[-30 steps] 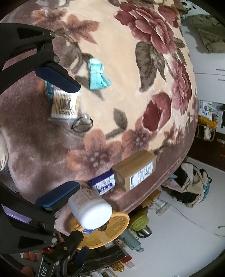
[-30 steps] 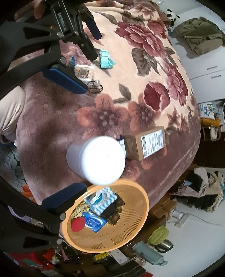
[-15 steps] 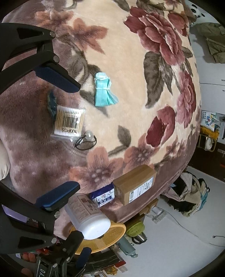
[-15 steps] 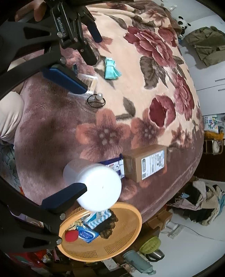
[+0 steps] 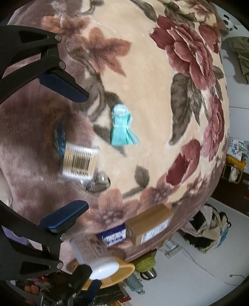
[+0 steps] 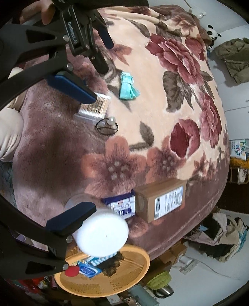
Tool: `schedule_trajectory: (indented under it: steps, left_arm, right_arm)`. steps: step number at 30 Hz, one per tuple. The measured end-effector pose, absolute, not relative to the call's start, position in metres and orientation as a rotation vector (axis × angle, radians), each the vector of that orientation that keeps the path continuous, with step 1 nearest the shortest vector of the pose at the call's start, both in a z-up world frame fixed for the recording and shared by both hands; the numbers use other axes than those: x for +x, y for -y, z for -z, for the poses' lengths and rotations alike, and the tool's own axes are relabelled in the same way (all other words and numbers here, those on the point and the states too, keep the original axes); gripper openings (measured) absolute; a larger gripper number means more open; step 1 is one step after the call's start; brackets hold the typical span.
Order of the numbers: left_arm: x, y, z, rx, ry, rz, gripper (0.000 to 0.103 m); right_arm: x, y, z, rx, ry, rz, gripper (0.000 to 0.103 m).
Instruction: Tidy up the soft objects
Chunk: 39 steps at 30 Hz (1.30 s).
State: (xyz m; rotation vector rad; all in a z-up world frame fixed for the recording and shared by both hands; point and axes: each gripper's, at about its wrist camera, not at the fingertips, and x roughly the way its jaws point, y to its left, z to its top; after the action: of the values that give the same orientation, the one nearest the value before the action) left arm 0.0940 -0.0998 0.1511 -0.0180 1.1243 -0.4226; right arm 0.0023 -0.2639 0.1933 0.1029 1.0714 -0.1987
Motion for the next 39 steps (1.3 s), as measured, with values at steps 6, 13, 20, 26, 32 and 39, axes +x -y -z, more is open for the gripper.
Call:
schedule_trajectory:
  steps: [6, 13, 20, 26, 32, 39]
  left_arm:
    - [0.1, 0.08, -0.122, -0.034, -1.176, 0.375, 0.102]
    - [0.096, 0.064, -0.085, -0.01, -1.231, 0.362, 0.102]
    - [0.079, 0.068, -0.053, 0.087, -1.252, 0.408, 0.101]
    - [0.073, 0.09, -0.043, 0.147, -1.237, 0.487, 0.089]
    - [0.067, 0.121, -0.029, 0.254, -1.244, 0.58, 0.067]
    - [0.073, 0.108, -0.026, 0.173, -1.257, 0.569, 0.038]
  right_arm:
    - [0.012, 0.25, -0.179, 0.098, -1.099, 0.16, 0.103]
    - [0.019, 0.239, -0.154, 0.115, -1.144, 0.115, 0.103]
    - [0.02, 0.237, -0.123, 0.136, -1.206, 0.095, 0.103]
    - [0.024, 0.238, -0.104, 0.167, -1.237, 0.085, 0.103]
    - [0.025, 0.245, -0.092, 0.197, -1.249, 0.094, 0.103]
    - [0.027, 0.247, -0.073, 0.239, -1.28, 0.089, 0.103]
